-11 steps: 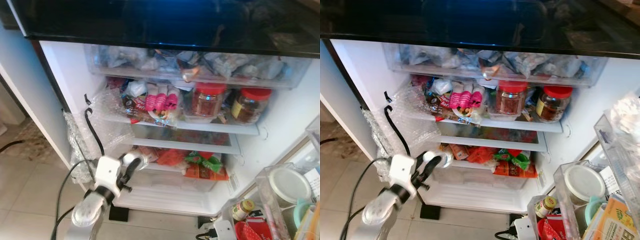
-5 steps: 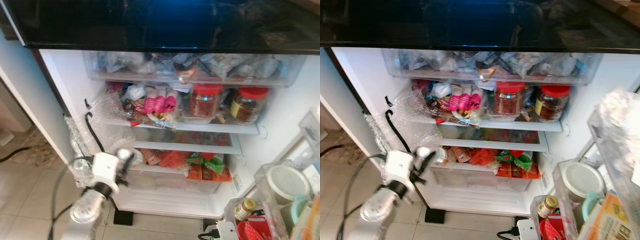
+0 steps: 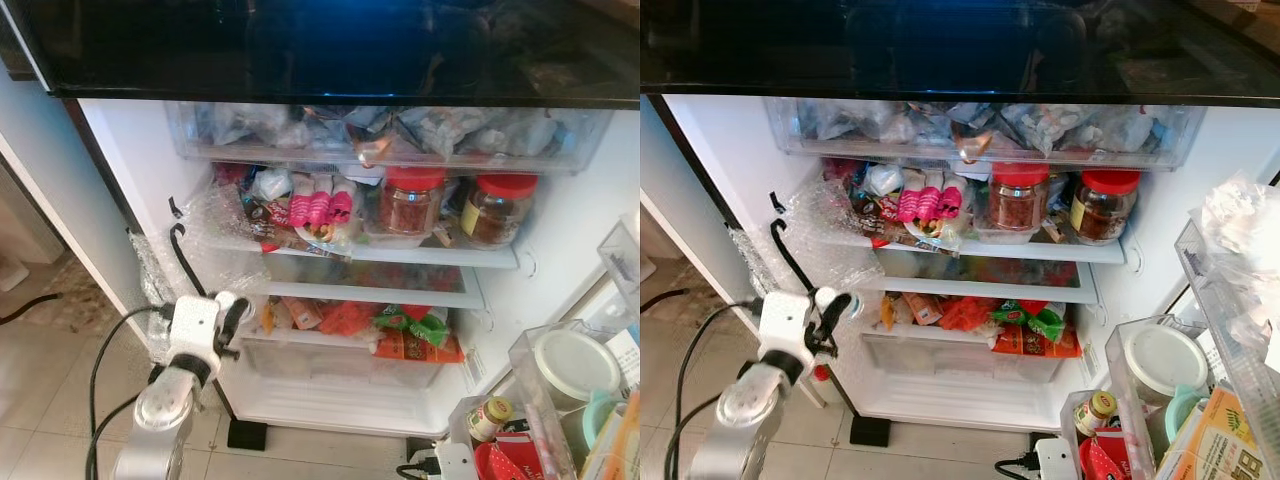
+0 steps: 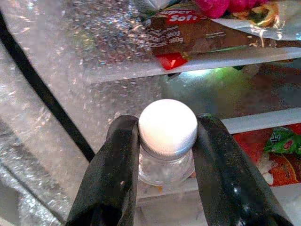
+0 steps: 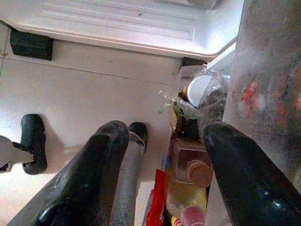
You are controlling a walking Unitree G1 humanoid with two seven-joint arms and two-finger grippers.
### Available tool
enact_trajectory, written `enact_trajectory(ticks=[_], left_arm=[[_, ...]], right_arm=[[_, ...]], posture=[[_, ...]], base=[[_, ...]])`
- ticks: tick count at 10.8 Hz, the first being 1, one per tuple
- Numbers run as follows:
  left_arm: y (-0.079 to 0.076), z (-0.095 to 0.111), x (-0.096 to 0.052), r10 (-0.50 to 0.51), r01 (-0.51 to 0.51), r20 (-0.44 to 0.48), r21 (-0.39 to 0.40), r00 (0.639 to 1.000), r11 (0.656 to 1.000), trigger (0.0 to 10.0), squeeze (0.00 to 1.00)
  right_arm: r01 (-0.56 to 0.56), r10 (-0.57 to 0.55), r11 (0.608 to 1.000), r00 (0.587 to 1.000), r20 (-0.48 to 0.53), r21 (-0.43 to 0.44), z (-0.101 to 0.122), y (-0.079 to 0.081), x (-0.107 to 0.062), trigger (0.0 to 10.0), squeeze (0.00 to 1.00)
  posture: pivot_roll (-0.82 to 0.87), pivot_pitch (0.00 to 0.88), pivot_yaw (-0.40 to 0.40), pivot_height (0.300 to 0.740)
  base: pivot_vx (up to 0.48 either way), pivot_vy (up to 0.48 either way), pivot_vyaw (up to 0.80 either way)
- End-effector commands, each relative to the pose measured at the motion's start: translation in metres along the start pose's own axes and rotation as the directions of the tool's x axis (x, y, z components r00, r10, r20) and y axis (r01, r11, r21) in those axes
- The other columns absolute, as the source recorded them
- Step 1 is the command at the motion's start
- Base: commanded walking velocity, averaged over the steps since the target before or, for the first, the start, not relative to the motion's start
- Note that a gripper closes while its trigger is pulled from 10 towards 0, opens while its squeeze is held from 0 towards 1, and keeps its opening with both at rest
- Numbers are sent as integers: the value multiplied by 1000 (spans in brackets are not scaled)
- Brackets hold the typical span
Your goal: Restocking fridge
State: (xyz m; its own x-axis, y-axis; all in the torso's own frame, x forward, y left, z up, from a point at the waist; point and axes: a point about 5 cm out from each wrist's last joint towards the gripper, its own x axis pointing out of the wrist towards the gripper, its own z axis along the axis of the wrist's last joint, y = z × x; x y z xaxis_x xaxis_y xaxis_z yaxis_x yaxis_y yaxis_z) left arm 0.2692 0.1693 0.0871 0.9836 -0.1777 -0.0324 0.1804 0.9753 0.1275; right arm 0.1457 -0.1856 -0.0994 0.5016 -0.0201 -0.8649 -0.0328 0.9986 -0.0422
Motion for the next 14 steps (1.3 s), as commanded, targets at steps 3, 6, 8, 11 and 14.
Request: enact_trajectory(ticks=[3, 6, 8, 11, 14], left_arm=[[-1, 2, 6, -13, 13, 22, 14, 1000, 1000, 10000, 0], [-3, 0, 5, -22, 22, 20, 13, 1000, 1000, 10000, 0], [-4, -1, 5, -28, 28, 22, 10, 999, 1000, 10000, 0], [-5, 0, 5, -30, 30, 28, 8, 999, 1000, 10000, 0], [-7, 0, 6, -37, 37, 31, 6, 999, 999, 10000, 0]], right_arm=[[25, -25, 999, 1000, -6, 25, -2, -1, 0, 10000, 0], [23, -23, 999, 1000, -6, 28, -3, -1, 0, 10000, 0], [22, -22, 999, 1000, -13, 24, -4, 0, -1, 10000, 0], [9, -9, 999, 1000, -3, 31, -4, 1, -1, 10000, 0], [-7, 7, 1000, 1000, -3, 23, -4, 3, -1, 10000, 0]], posture=[[-100, 42, 6, 740], [-94, 36, 5, 740], [-98, 36, 7, 740], [-95, 30, 6, 740], [-95, 26, 5, 730]], base=[[0, 0, 0], [0, 0, 0], [0, 0, 0], [0, 0, 0], [0, 0, 0]])
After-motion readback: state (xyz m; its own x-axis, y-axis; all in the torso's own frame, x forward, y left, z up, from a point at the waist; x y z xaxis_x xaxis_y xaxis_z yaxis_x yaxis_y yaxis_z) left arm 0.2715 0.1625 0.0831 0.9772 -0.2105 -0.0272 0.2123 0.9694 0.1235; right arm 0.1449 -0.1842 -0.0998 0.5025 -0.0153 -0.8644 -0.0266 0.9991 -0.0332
